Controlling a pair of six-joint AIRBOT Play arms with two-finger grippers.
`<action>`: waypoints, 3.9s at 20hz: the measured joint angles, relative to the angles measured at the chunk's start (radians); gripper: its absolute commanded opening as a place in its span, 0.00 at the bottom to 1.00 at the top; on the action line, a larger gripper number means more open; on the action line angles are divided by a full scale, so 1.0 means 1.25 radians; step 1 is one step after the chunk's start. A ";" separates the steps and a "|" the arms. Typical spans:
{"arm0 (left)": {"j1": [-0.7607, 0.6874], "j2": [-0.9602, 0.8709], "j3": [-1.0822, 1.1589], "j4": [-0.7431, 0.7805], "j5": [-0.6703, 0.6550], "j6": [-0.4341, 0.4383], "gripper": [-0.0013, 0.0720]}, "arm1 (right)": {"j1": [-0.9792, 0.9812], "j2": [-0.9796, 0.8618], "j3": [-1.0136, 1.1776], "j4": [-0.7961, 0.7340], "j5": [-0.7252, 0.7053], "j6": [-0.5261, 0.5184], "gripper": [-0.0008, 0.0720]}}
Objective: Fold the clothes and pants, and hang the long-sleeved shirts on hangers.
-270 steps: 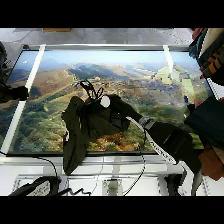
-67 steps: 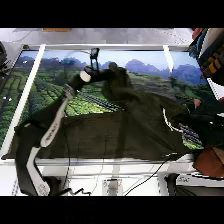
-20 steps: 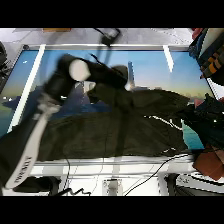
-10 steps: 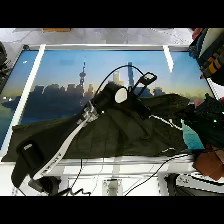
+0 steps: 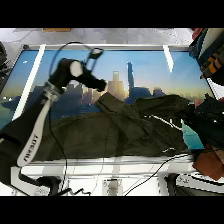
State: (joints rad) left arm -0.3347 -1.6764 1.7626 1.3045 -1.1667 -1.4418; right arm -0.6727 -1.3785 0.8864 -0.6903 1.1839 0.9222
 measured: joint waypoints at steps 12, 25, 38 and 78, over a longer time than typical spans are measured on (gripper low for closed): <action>0.138 -0.067 -0.303 -0.427 0.145 -0.059 0.72 | 0.000 0.000 0.000 -0.052 -0.037 0.000 0.07; 0.107 -0.118 -0.314 -0.403 0.257 -0.120 0.62 | 0.000 0.000 0.000 -0.054 -0.041 0.000 0.07; 0.067 -0.121 -0.315 -0.390 0.378 -0.172 0.05 | 0.000 0.000 0.000 -0.054 -0.042 0.001 0.07; 0.558 0.049 -0.348 0.209 -0.014 -0.080 0.05 | 0.234 -0.095 0.193 0.014 -0.600 0.115 0.07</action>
State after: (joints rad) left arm 0.3622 -1.6146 1.3273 1.5661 -1.1839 -1.5414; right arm -0.3801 -1.4967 1.1278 -0.6724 0.4335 1.0657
